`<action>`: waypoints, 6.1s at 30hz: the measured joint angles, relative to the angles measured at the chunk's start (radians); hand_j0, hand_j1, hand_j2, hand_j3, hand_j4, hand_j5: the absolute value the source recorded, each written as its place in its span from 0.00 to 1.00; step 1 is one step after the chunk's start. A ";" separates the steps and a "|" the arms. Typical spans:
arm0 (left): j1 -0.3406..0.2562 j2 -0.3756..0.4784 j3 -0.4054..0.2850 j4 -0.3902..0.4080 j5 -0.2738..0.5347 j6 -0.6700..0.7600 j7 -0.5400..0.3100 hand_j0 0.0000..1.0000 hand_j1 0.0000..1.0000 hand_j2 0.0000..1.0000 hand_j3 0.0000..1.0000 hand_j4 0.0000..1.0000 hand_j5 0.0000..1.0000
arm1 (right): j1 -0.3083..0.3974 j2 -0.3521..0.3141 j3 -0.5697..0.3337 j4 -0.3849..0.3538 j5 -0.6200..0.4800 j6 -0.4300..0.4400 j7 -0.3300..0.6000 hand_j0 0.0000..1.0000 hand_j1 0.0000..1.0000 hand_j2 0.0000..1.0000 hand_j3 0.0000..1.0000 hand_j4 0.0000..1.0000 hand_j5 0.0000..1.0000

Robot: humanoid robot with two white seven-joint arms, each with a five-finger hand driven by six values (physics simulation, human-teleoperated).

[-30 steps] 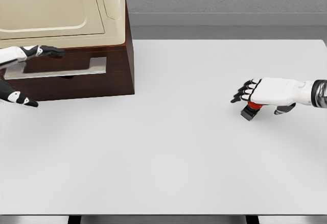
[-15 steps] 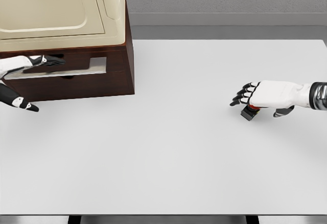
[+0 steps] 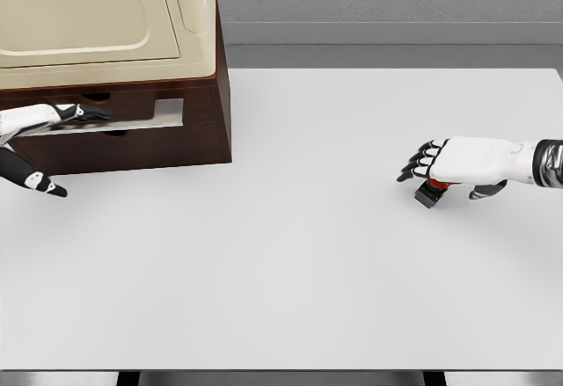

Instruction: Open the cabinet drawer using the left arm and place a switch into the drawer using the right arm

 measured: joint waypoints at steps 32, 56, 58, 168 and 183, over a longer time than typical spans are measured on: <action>0.069 0.078 -0.024 -0.069 0.002 -0.138 -0.001 1.00 1.00 1.00 1.00 1.00 1.00 | -0.002 0.001 -0.002 -0.016 0.000 0.000 0.000 0.97 0.97 0.97 0.97 0.97 0.97; 0.066 0.139 -0.013 -0.058 0.116 -0.134 -0.001 1.00 1.00 1.00 1.00 1.00 1.00 | -0.003 0.001 -0.003 -0.020 0.000 0.000 0.000 1.00 1.00 1.00 1.00 1.00 1.00; 0.066 0.147 -0.015 -0.060 0.127 -0.137 -0.001 1.00 1.00 1.00 1.00 1.00 1.00 | -0.003 0.001 -0.003 -0.020 0.000 0.000 0.000 1.00 1.00 1.00 1.00 1.00 1.00; 0.112 0.376 -0.228 -0.050 0.370 -0.391 -0.016 1.00 1.00 1.00 1.00 1.00 1.00 | 0.008 -0.014 0.002 -0.014 0.000 0.000 0.000 0.86 0.86 0.86 0.86 0.86 0.86; 0.110 0.393 -0.221 -0.044 0.330 -0.440 -0.004 1.00 1.00 1.00 1.00 1.00 1.00 | 0.008 -0.014 0.002 -0.013 0.000 0.000 0.000 0.77 0.77 0.77 0.77 0.77 0.77</action>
